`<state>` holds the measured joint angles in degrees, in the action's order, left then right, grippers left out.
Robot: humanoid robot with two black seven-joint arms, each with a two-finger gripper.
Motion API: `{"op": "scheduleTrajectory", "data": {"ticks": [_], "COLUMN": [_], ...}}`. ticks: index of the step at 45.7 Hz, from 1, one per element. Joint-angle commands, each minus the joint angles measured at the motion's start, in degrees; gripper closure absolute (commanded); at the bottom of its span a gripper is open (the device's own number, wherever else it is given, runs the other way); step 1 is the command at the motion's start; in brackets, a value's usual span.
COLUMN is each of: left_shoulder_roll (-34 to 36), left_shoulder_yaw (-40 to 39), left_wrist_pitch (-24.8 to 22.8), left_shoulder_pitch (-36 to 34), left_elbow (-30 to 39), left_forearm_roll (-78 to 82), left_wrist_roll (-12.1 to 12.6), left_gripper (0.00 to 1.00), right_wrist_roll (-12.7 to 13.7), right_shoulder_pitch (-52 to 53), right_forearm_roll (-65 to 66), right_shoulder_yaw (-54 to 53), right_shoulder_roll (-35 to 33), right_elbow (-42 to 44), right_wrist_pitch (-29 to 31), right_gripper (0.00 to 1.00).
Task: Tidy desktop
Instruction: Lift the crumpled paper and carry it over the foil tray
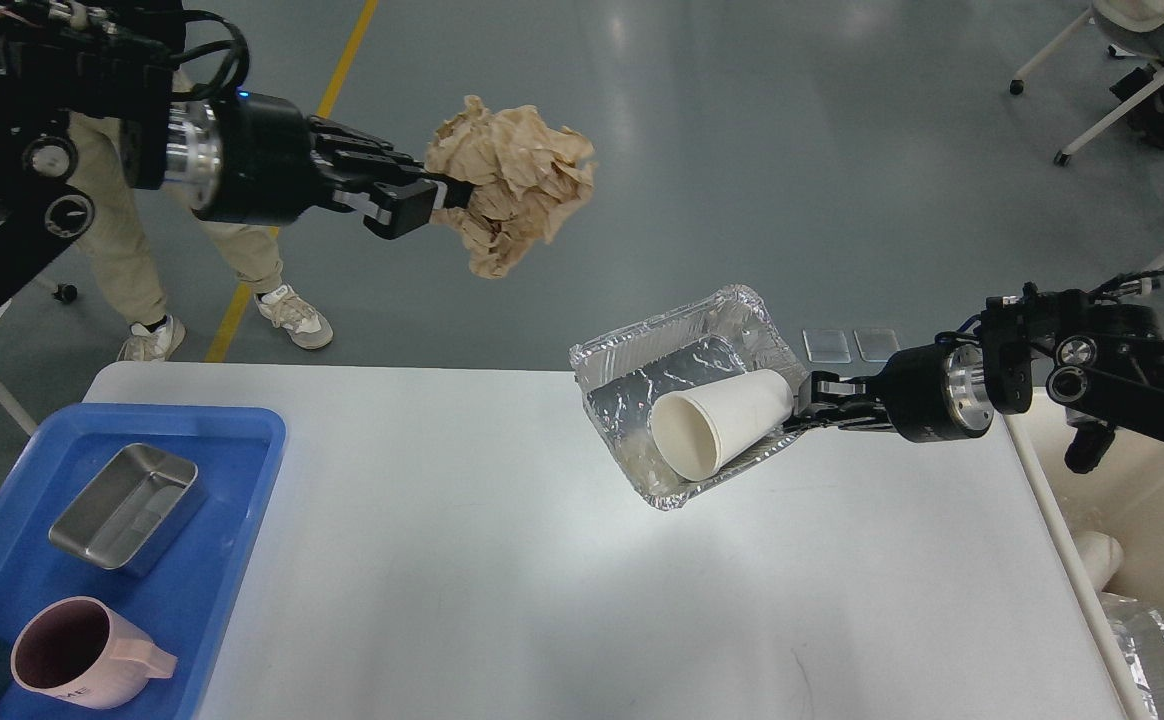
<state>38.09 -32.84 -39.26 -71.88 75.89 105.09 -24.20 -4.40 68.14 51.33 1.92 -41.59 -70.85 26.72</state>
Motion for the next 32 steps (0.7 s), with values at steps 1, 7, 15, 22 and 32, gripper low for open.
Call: {"op": "scheduleTrajectory", "data": {"ticks": [1,7,15,22,32], "left_shoulder_roll": [-5.6,-11.4,-18.7,-23.5,-26.5], "left_shoulder_yaw": [4.1,8.4,10.3,11.6,12.8], "left_wrist_pitch": [-0.4,-0.3,-0.3,-0.2,0.0], "left_shoulder_pitch": [-3.8,-7.4,-9.3,-10.2,-9.9], "left_elbow": [-2.0,-4.5,-9.0,-12.5,-14.5], "left_forearm_roll": [1.5,2.6,3.8,4.0,4.2], "left_wrist_roll": [0.5,0.7,0.9,0.9,1.4], "left_gripper": [0.94,0.94,0.94,0.94,0.87], "right_wrist_roll": [0.0,0.0,0.0,0.0,-0.1], "right_shoulder_pitch": [0.1,0.5,0.8,0.8,0.8], "right_forearm_roll": [0.0,0.0,0.0,0.0,0.0], "right_shoulder_yaw": [-0.1,-0.3,-0.3,-0.4,-1.0], "right_shoulder_roll": [0.1,0.0,-0.3,-1.1,-2.8], "right_elbow": [0.0,0.0,-1.0,-1.7,-3.3], "right_wrist_pitch": [0.0,0.0,0.0,0.0,0.0], "right_gripper": [1.00,1.00,1.00,1.00,1.00]}}
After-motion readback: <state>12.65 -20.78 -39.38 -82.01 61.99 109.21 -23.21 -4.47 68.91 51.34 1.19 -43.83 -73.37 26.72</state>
